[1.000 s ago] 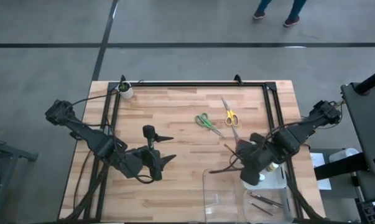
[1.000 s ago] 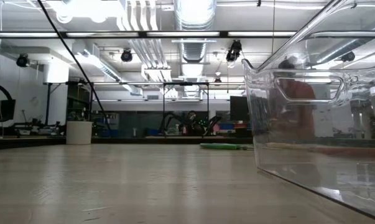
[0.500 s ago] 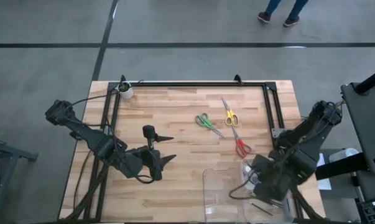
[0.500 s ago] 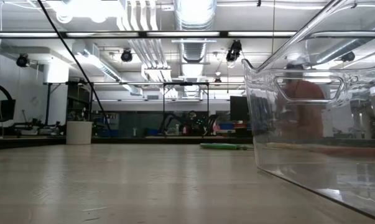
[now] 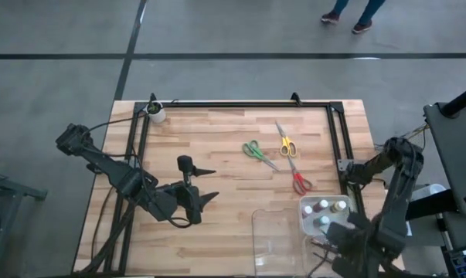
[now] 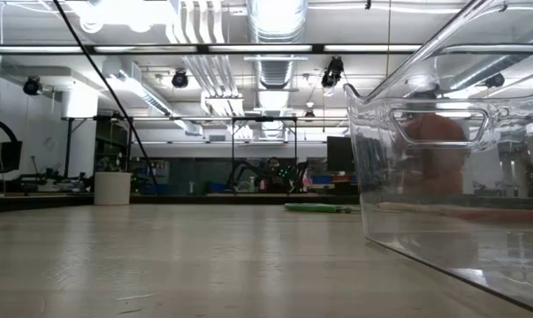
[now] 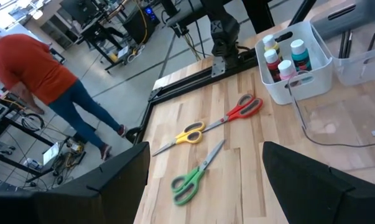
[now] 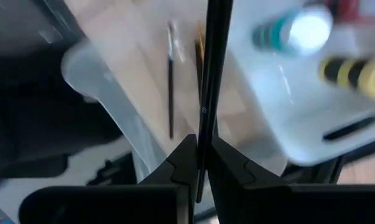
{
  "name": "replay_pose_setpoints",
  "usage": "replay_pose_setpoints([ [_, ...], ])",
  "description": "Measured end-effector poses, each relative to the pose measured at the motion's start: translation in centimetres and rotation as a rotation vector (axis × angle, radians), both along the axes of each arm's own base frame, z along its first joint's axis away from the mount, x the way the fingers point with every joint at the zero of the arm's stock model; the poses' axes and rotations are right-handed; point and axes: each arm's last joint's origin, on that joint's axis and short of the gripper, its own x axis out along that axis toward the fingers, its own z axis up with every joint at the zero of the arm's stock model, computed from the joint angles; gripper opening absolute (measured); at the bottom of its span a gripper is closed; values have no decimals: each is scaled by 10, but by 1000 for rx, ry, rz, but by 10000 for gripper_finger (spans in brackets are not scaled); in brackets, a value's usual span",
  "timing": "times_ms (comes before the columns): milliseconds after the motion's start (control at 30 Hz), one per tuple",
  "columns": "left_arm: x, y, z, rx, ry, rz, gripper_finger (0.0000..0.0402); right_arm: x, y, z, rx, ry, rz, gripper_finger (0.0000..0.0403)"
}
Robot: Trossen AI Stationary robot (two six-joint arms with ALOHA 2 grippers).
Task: Pick & Place Paint Supplies
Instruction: Put the gold paintbrush into the right transparent bin
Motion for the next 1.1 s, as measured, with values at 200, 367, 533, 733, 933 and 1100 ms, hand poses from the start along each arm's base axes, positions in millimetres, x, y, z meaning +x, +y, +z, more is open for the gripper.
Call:
replay_pose_setpoints([
  [200,0,0,0,0,0,0,314,-3,27,-24,29,91,11,27],
  [367,0,0,0,0,0,0,314,-4,38,-37,22,137,40,27],
  [533,0,0,0,0,0,0,314,-5,42,-45,-2,152,43,27],
  [733,0,0,0,1,0,0,314,-2,48,-58,-35,163,89,27],
  [933,0,0,0,3,1,-1,314,-1,55,-67,-28,168,82,27],
  [1100,0,0,0,3,1,-1,314,-1,57,-73,-42,187,86,27],
])
